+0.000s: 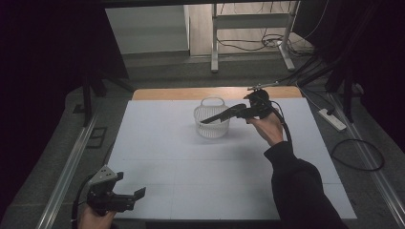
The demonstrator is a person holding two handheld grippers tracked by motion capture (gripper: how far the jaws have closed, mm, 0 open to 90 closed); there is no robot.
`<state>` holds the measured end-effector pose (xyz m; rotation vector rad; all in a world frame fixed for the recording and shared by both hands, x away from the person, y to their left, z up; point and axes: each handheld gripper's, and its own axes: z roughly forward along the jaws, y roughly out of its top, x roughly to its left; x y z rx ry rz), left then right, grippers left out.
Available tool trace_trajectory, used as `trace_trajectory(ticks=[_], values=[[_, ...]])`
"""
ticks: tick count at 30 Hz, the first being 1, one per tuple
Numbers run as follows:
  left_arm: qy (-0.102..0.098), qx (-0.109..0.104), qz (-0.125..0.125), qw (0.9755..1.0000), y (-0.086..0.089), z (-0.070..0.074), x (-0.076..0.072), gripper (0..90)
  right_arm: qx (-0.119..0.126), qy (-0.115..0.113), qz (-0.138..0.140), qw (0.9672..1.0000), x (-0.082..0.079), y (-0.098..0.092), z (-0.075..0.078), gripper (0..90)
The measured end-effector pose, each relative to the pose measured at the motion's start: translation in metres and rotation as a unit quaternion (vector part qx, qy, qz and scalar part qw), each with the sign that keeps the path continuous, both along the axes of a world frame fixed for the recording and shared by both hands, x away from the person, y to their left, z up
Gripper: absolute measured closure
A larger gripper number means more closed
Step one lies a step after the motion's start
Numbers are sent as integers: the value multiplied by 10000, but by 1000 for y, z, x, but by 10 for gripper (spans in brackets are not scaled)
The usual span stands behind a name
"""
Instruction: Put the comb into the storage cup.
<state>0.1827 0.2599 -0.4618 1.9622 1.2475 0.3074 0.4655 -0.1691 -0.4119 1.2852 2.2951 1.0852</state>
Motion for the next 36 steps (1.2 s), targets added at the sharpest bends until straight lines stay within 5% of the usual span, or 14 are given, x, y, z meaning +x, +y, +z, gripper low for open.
trace_trajectory(ticks=[10,36], values=[[0,6,1,10000,0,0,0,0,15,-57,398,9992,-16,-2,0,42],[-14,-29,19,10000,1,0,0,0,-130,-58,728,9972,-42,-8,-10,0]])
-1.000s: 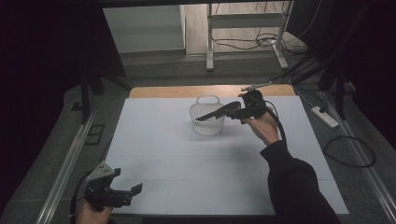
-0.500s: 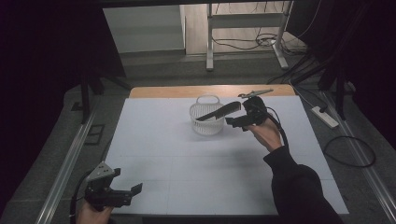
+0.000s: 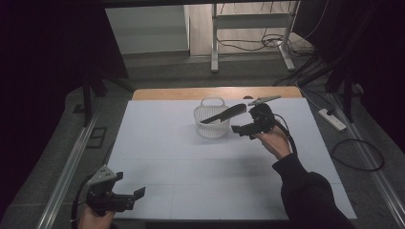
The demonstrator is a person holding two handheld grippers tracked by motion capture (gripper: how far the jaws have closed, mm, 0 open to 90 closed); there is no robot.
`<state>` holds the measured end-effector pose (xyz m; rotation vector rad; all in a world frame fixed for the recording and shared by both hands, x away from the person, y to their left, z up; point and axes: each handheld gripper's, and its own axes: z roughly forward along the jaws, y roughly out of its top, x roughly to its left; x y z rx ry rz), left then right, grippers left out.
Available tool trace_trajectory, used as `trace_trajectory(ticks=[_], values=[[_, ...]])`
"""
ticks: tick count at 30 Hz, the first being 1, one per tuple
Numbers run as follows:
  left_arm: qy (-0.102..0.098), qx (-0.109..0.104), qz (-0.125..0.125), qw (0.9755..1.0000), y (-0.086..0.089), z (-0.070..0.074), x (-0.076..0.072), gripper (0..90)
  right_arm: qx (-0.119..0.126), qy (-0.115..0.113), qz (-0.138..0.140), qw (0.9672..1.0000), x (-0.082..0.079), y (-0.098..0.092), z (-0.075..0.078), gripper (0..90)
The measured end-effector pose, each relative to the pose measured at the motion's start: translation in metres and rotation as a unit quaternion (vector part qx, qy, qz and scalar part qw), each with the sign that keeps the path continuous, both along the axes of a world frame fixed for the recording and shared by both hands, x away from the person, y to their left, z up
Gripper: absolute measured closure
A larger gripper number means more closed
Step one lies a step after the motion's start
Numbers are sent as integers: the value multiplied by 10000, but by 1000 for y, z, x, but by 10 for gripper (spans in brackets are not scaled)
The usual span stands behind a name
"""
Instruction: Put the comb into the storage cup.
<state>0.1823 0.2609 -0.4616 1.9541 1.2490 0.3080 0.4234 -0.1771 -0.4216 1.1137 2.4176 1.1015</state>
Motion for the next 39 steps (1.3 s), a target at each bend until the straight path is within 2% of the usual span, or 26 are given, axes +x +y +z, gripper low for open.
trace_trajectory(ticks=[7,20,26,32,39], values=[[-12,-10,2,10000,0,0,0,0,11,52,39,10000,-6,-3,0,0],[-47,-14,-18,10000,1,0,-1,0,-82,-64,127,9999,-17,-5,1,0],[-91,2,-26,10000,0,1,-2,0,-137,-113,185,9997,-24,-6,2,0],[-217,136,-30,9997,-2,2,-4,0,-157,-121,220,9996,-31,-9,1,0],[-281,116,14,9995,-1,2,-4,0,-96,-134,333,9993,-40,-13,3,0]])
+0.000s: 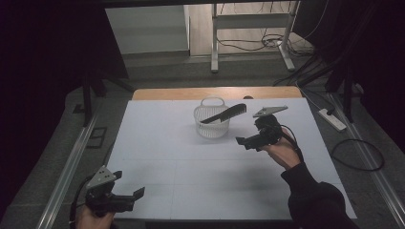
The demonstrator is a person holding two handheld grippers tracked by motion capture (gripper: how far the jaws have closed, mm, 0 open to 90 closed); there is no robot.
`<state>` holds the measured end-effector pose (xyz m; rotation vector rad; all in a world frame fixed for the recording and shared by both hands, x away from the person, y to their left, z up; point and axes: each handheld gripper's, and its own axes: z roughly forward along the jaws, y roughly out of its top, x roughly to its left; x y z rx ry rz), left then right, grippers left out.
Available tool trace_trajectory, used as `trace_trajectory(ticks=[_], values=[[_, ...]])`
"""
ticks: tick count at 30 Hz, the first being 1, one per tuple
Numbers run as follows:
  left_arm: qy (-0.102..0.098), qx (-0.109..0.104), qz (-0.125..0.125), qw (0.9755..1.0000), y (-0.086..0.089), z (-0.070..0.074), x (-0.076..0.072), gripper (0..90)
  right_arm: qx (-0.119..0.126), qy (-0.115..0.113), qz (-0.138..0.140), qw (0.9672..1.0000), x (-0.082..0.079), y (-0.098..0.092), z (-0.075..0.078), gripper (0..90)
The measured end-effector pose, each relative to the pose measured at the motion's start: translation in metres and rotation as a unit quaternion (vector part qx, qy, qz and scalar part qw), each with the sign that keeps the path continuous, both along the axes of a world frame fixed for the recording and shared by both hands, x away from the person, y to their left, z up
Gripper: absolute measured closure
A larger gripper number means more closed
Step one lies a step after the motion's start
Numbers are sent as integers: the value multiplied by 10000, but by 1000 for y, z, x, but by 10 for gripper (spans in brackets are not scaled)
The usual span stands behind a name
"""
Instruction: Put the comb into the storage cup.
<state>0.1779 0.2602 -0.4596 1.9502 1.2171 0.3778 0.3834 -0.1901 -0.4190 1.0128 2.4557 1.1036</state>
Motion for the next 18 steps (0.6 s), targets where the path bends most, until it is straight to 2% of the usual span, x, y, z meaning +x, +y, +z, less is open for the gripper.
trace_trajectory(ticks=[7,14,18], values=[[-63,-18,-10,10000,0,1,-1,0,156,83,53,9998,-10,-3,2,0],[-34,-58,-12,10000,1,0,0,0,137,29,93,9999,-20,-6,3,0],[-7,-82,-29,10000,2,0,0,0,-7,-73,66,10000,-27,-8,2,0]])
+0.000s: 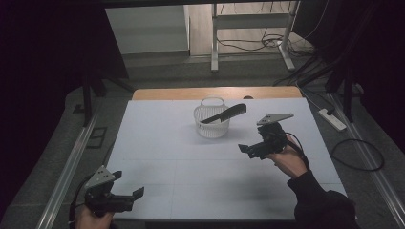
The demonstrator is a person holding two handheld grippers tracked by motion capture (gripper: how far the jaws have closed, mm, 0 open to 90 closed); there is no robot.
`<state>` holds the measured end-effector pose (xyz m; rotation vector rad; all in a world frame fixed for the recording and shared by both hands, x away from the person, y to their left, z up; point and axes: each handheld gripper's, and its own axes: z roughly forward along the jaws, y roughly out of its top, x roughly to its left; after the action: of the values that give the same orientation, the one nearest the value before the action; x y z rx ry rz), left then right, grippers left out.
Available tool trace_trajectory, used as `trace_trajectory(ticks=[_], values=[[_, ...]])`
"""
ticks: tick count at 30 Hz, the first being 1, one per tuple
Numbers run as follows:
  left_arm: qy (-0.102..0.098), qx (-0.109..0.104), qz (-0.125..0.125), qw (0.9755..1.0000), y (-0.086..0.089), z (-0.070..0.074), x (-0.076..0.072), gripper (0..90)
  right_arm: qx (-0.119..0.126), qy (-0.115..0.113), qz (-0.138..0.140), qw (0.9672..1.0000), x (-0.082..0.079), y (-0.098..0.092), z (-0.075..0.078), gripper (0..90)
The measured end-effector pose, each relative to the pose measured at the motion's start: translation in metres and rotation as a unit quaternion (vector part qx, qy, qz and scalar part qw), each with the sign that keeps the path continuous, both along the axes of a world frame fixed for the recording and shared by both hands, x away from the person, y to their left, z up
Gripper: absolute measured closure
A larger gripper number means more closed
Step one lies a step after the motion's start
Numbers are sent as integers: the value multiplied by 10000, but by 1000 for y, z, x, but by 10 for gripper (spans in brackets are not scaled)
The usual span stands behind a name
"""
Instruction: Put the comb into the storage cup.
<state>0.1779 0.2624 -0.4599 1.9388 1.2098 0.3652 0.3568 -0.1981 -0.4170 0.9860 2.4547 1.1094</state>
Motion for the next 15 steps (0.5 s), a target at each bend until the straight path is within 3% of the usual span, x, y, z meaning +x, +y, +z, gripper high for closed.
trace_trajectory(ticks=[15], values=[[13,-57,-33,10000,1,0,0,0,-325,-56,67,9994,-20,-13,-8,0]])
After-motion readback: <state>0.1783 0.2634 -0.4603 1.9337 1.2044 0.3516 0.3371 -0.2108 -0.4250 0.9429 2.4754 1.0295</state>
